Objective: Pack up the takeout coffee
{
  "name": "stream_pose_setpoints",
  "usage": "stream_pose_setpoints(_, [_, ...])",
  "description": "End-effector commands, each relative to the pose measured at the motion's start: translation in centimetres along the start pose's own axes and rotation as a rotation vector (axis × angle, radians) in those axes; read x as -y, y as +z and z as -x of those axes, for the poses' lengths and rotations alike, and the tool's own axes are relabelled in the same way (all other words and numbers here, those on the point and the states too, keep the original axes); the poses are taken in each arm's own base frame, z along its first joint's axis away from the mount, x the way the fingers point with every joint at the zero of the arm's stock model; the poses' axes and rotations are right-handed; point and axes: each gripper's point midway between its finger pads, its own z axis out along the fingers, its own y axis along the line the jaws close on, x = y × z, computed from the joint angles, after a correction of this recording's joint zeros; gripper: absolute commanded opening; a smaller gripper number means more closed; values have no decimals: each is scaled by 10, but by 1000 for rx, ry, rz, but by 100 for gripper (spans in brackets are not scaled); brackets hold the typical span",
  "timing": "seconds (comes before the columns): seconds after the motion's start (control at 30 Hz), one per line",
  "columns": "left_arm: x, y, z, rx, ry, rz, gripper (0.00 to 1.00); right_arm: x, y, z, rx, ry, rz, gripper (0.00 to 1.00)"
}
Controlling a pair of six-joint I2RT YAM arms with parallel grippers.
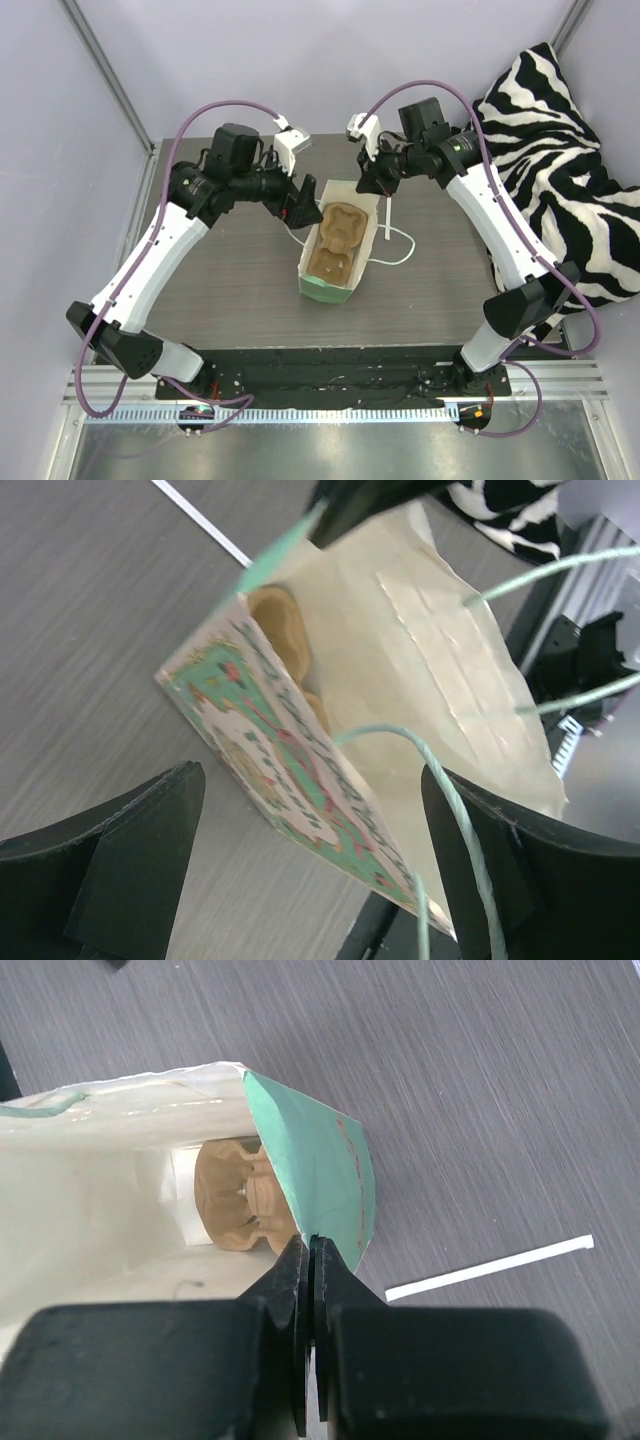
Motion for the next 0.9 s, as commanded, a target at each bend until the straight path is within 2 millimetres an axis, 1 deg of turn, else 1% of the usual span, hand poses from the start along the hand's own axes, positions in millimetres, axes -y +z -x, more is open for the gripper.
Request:
stream_pose_setpoints(0.0, [-17,-19,47,180,43,112,94,-13,-11,21,61,-125,46,1])
stream_pose_setpoints(0.07, [-19,-20,58,212,-22,94,93,-17,-13,22,70,-144,62,1])
stream_pose_setpoints(0.1, [-25,-26,66,235,-44,102,90,-18,-12,21,69,-153,65,1])
stream_pose_setpoints(0.13, [-31,-22,67,230,-76,102,88,-18,-12,22,71,-158,66,1])
stream_pose_setpoints(0.2, [-27,-23,74,239,-101,74,85,-18,-12,24,76,-163,60,1])
stream_pose_setpoints(0.27, [-30,-17,73,228,-122,81,84,-18,-11,25,75,-162,56,1])
stream_pose_setpoints(0.37, [-40,-6,66,201,-158,110,89,-17,-10,28,80,-165,47,1])
stream_pose_setpoints(0.43, [-39,0,65,194,-159,119,89,-16,-10,31,87,-169,42,1])
stream_pose_setpoints(0.5, [-33,9,64,180,-150,106,89,-18,-8,33,90,-172,44,1])
stream_pose_setpoints(0.57, [-31,16,58,160,-145,114,89,-18,-9,35,93,-175,43,1])
stream_pose_setpoints(0.6, [-35,21,49,137,-157,127,86,-17,-10,37,99,-179,38,1])
stream_pose_setpoints(0.63, [-39,23,45,127,-169,147,84,-17,-10,37,98,-180,34,1])
stream_pose_setpoints(0.73, [-42,29,33,86,-198,151,73,-15,-12,40,104,-187,21,1])
stream_pose_setpoints(0.77, [-42,30,30,78,-203,150,64,-14,-12,40,104,-187,20,1])
stream_pose_setpoints(0.83, [-43,33,26,67,-224,155,54,-14,-12,41,108,-191,13,2])
stream_pose_setpoints(0.87, [-43,34,25,63,-232,155,45,-13,-11,41,107,-189,13,2])
